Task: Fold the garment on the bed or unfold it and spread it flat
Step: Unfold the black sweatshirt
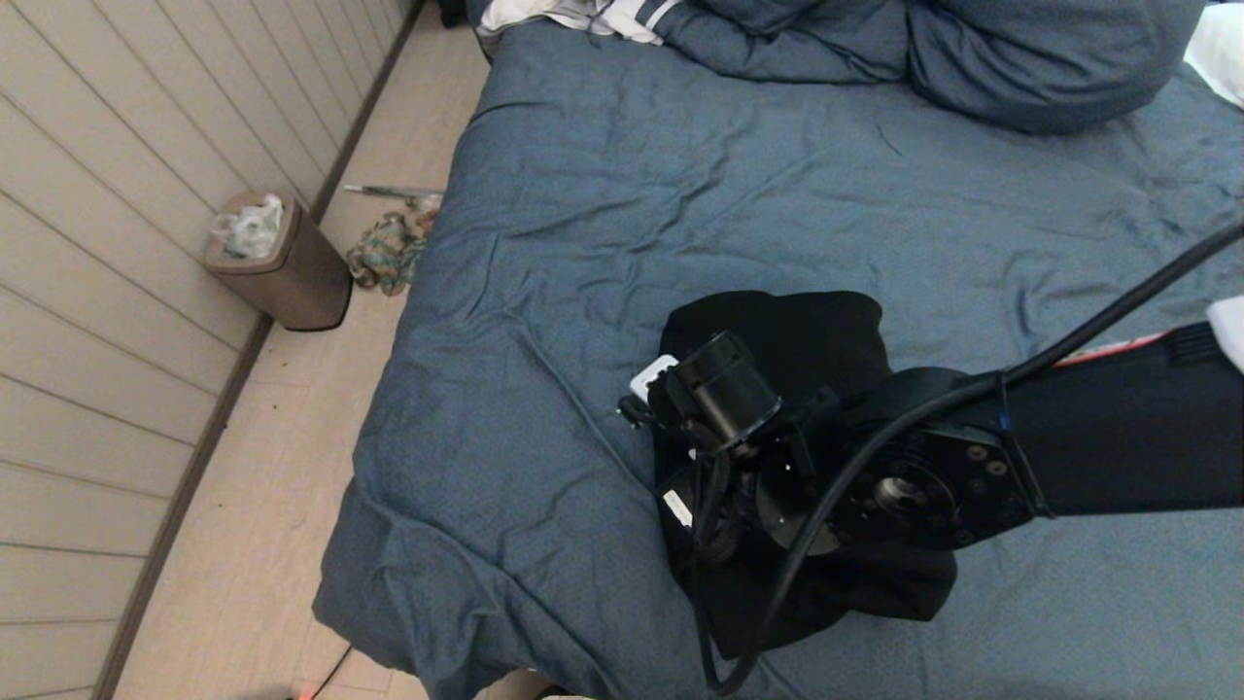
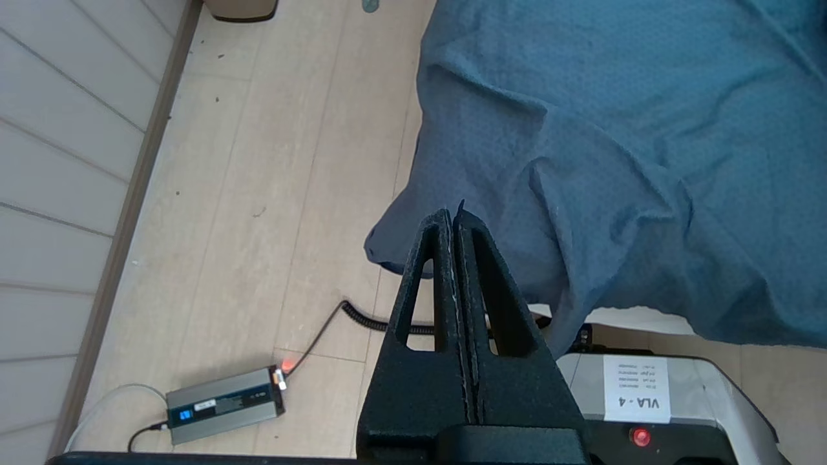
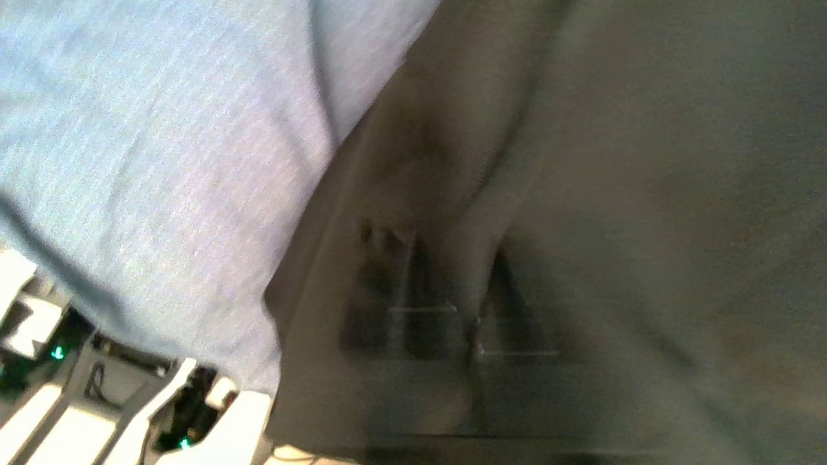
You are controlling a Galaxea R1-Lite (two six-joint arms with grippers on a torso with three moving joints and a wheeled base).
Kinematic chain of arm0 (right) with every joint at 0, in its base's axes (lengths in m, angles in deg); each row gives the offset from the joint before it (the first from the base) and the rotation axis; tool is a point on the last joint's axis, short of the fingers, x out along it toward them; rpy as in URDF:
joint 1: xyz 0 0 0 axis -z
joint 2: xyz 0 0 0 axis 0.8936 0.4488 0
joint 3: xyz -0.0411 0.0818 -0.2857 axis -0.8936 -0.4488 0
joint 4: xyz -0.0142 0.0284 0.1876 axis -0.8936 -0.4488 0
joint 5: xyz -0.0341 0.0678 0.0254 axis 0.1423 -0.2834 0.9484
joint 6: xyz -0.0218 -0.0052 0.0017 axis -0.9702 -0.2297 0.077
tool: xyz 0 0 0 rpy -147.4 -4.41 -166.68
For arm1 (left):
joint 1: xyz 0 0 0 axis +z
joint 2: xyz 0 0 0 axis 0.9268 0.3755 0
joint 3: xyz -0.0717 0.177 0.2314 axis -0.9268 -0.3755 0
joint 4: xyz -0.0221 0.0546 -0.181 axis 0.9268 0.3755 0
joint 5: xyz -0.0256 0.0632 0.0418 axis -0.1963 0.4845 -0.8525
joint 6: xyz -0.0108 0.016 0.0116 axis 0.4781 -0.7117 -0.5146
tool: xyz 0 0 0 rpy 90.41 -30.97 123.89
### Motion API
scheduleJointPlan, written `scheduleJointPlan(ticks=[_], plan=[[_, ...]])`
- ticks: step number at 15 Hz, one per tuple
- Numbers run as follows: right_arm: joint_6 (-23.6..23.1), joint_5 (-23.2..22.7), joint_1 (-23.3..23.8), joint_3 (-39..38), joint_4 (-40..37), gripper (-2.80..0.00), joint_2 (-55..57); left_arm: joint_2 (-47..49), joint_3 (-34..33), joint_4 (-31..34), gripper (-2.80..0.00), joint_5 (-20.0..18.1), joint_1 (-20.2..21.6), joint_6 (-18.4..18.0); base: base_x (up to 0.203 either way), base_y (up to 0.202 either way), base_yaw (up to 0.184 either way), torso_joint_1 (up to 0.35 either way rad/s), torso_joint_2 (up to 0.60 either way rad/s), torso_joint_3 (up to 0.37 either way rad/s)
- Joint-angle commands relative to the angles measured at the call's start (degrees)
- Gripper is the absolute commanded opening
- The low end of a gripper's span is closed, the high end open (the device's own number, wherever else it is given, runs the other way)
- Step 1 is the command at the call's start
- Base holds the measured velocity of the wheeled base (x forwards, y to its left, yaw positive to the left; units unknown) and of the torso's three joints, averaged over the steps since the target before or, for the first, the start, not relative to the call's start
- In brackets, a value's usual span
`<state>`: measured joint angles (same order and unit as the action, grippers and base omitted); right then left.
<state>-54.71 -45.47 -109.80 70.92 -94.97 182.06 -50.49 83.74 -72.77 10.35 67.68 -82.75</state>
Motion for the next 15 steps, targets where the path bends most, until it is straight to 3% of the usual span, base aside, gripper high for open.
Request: scheduleJointPlan(ticks=[1, 6, 11, 14, 15], plan=[[-0.1, 0.3, 0.2, 0.1, 0.3, -2.80, -0.2, 0.0, 0.0, 0.0, -2.80, 0.0, 0.0, 0.0, 0.000, 0.000, 0.000, 0.000, 0.00, 0.000], [0.3, 0.6, 7.7, -0.6, 1.2, -2.80, -8.5, 0.0, 0.0, 0.0, -2.80, 0.0, 0.0, 0.0, 0.000, 0.000, 0.000, 0.000, 0.00, 0.000], [-0.3, -1.1, 28.4, -5.6, 1.3, -2.80, -22.4, 0.0, 0.0, 0.0, -2.80, 0.0, 0.0, 0.0, 0.000, 0.000, 0.000, 0.000, 0.00, 0.000], [-0.2, -7.0, 41.1, -15.4, 1.5, -2.80, -28.1, 0.0, 0.0, 0.0, -2.80, 0.0, 0.0, 0.0, 0.000, 0.000, 0.000, 0.000, 0.00, 0.000], [-0.1, -8.2, 43.4, -19.0, 2.4, -2.80, -29.6, 0.0, 0.0, 0.0, -2.80, 0.0, 0.0, 0.0, 0.000, 0.000, 0.000, 0.000, 0.00, 0.000]])
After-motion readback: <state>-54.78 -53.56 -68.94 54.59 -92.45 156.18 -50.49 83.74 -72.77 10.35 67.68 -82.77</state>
